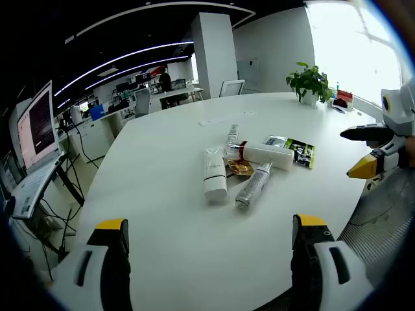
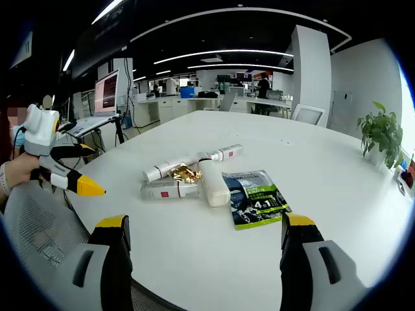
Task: Arrange the skincare products in the storage area until every visible bottle or jar stands upright without overlapping.
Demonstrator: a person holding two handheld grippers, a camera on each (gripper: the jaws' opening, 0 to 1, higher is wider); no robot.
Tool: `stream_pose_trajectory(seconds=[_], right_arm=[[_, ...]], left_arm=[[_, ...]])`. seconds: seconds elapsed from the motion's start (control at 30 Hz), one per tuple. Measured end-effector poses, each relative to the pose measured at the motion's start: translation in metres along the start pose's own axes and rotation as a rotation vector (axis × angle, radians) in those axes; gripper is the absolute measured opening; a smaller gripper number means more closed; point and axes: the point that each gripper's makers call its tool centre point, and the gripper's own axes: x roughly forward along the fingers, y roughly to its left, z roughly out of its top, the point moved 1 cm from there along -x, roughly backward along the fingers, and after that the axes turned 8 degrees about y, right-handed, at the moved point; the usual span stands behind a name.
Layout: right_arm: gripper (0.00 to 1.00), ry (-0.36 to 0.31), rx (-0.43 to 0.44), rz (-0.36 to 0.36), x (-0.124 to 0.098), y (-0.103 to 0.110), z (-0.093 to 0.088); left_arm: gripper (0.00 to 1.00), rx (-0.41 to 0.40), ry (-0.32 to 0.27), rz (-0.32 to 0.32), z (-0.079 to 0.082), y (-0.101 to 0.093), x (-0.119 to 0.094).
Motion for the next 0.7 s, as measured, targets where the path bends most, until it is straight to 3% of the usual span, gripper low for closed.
stream_pose_trajectory(seconds=[0.7], right_arm=[[0.96,0.001,0.007,-0.004,0.0,-0.0013,-0.0003]], left_arm=[[0.99,0.003,0.013,-0.01,-0.0014,-0.0035,0.0006]])
